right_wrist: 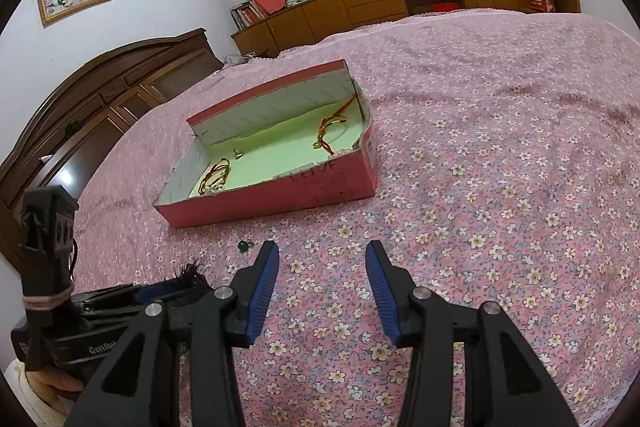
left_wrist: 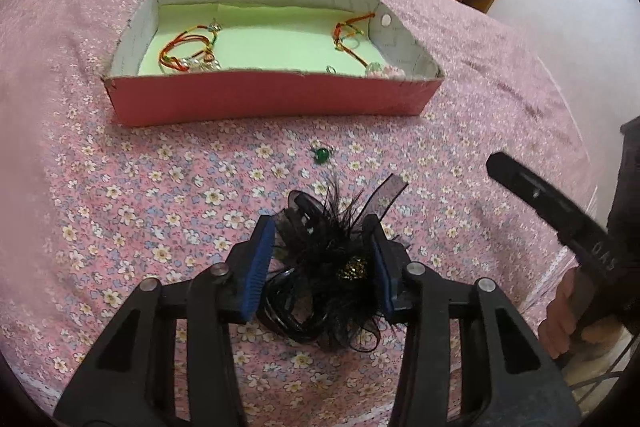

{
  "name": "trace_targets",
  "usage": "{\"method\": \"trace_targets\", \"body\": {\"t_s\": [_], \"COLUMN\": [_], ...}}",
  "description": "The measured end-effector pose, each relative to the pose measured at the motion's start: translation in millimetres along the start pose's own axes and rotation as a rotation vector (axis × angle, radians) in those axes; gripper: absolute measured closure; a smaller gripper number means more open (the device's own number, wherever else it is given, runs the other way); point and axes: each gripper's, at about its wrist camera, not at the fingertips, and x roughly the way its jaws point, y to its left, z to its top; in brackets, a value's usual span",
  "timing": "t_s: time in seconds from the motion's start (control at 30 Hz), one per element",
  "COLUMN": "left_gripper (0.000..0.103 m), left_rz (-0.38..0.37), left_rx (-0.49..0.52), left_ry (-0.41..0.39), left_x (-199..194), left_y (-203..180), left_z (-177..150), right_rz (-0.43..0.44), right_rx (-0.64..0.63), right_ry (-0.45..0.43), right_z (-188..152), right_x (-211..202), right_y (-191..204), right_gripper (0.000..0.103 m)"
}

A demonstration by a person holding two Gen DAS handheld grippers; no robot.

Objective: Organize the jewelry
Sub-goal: 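Grasp a second green bead earring with the right tool while the left tool holds the feather clip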

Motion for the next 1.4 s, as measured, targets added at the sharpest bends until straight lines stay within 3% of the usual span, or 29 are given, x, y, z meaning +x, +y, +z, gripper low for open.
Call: {"method": "trace_targets", "body": {"t_s": [0.23, 0.6, 0.97, 1.4], "left_gripper": [0.066, 0.066, 0.066, 0.066], "left_rz": [0.050, 0.193, 0.186, 0.169], "left_rx": [-0.019, 0.014, -0.038, -0.073], "left_ry": [-0.066, -0.165, -0.183, -0.194], "left_x": [-17.1, -22.7, -26.1, -28.5], "left_y": [13.8, 26.0, 48.1, 61.4], "left_z": [9.3, 24.4, 22.8, 21.9], "right_rz": [0.011, 0.036, 0.055, -0.019], "right_rx": [-0.024, -0.063, -0.117, -0.159], "right_ry": [0.017, 0.061, 0.149, 0.191], "right_z": [0.8, 4.3, -1.9, -3.5], "right_x": [9.2, 37.1, 81.6, 117.0], "right_y": [9.6, 38.5, 72.6, 84.1], "right_gripper": [0.055, 0.055, 0.062, 0.078]}}
